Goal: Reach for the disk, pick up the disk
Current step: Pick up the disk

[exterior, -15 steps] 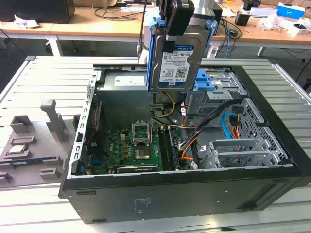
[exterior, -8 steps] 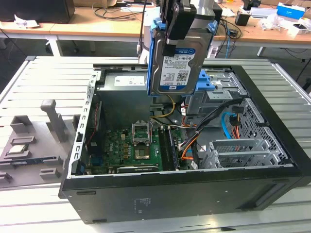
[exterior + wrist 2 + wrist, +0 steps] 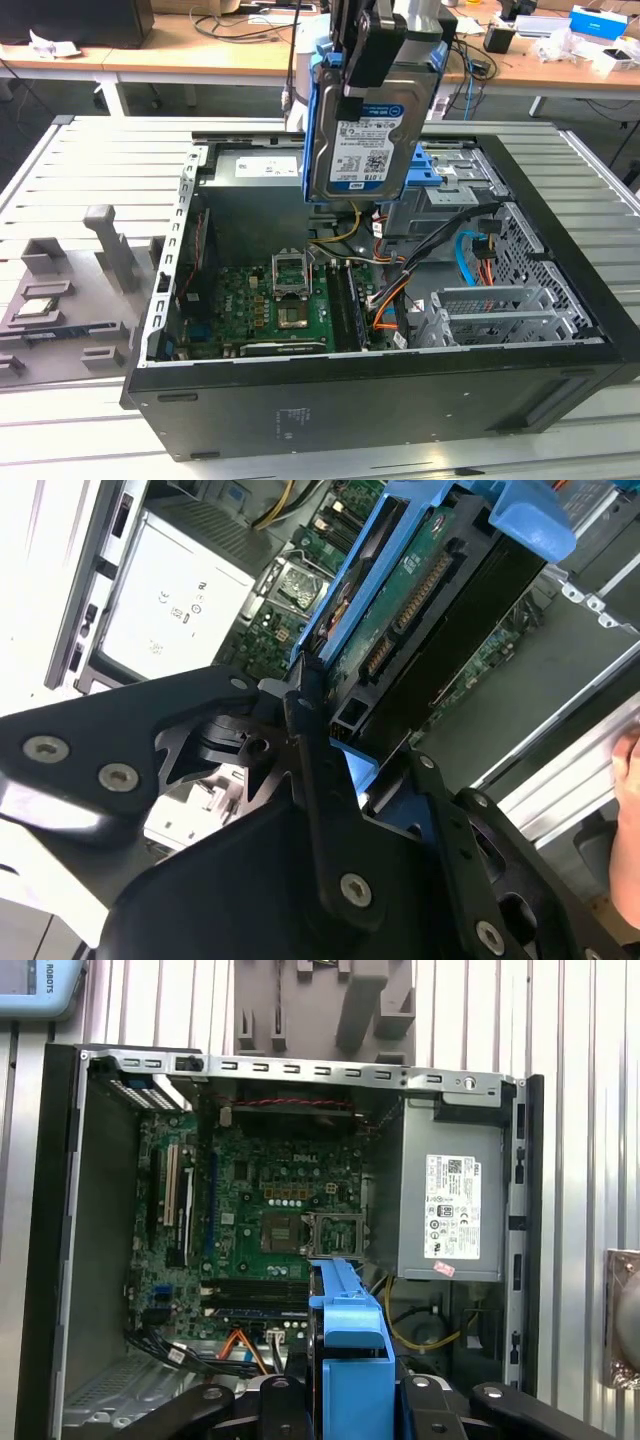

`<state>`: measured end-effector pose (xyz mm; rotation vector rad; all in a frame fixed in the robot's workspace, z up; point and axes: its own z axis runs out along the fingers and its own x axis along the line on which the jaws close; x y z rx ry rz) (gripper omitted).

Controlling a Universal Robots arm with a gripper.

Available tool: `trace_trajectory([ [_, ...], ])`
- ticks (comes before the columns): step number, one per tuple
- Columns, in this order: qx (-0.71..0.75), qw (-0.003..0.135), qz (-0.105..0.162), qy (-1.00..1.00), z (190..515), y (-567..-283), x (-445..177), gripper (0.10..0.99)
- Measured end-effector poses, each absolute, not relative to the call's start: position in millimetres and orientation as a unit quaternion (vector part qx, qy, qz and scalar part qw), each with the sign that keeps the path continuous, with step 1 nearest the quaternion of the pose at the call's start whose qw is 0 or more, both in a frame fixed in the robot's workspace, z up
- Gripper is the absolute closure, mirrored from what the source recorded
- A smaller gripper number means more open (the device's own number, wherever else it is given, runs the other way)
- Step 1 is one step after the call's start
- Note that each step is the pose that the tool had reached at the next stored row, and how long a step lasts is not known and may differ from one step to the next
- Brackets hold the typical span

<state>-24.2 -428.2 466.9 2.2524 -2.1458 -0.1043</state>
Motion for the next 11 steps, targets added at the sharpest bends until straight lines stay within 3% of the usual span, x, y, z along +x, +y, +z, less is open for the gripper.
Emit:
trace_trajectory([
  [11,0.724,0.014,-0.034,-0.689,466.2,-443.1,-24.2,0.718],
])
